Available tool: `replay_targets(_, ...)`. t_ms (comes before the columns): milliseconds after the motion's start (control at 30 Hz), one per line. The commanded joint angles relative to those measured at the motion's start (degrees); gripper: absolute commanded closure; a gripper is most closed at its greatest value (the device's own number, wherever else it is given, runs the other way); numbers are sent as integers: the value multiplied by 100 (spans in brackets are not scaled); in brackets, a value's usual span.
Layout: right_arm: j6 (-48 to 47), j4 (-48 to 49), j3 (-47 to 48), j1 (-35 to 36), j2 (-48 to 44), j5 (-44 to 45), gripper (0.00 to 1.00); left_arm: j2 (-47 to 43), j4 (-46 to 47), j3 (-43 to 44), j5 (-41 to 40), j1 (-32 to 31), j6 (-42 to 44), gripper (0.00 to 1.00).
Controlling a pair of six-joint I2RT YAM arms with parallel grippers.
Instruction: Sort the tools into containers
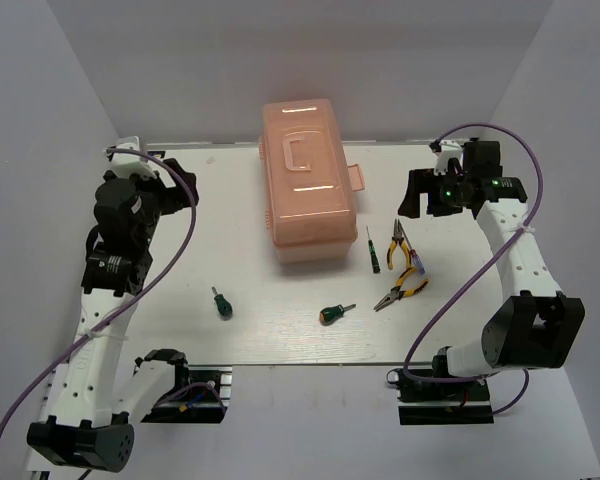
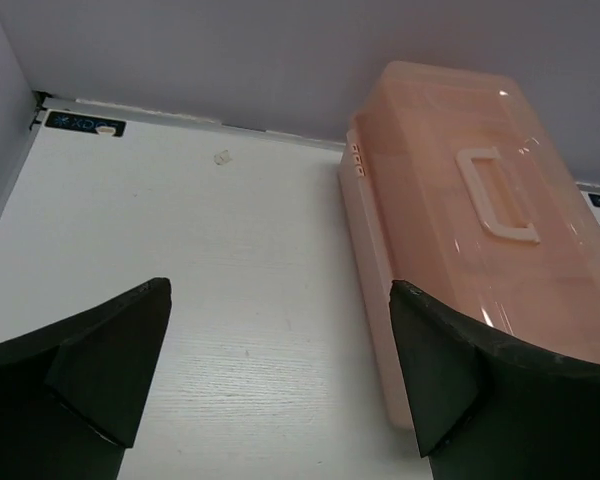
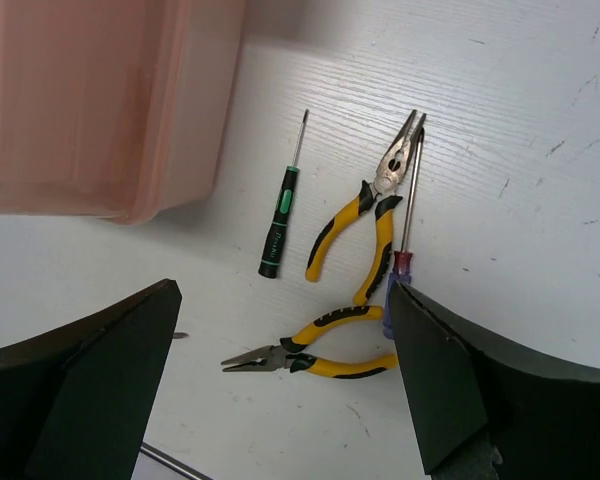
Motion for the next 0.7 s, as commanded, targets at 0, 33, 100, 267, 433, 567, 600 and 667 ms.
replay_targets(0, -31, 16, 167, -1, -13, -288, 10, 229, -258, -7, 422, 9, -192, 0)
replay_targets(33, -137, 25, 158, -1, -13, -333, 10, 289, -258, -7, 484, 9, -192, 0)
replay_targets(100, -540, -37, 176, -18, -22, -552, 10, 343, -258, -7, 616, 9, -192, 5)
replay_targets(267, -1412, -422, 290, -1, 118, -1395, 17, 623, -258, 107, 993, 9, -245, 27)
replay_targets(433, -1492, -169, 931, 210, 486, -1941, 100, 984, -258, 221, 1502, 9, -464, 100)
replay_targets(567, -1352, -291, 2756, 884, 1400, -1775, 94, 1239, 92, 221, 1942, 9, -772, 86)
replay_targets(600, -1107, -439, 3134, 991, 2055, -1731, 81, 1291, 93, 221, 2048, -43, -851, 70)
replay_targets(667, -529, -520, 4409, 1368, 2464, -1520, 36, 1379, 155, 221, 2144, -44, -904, 29)
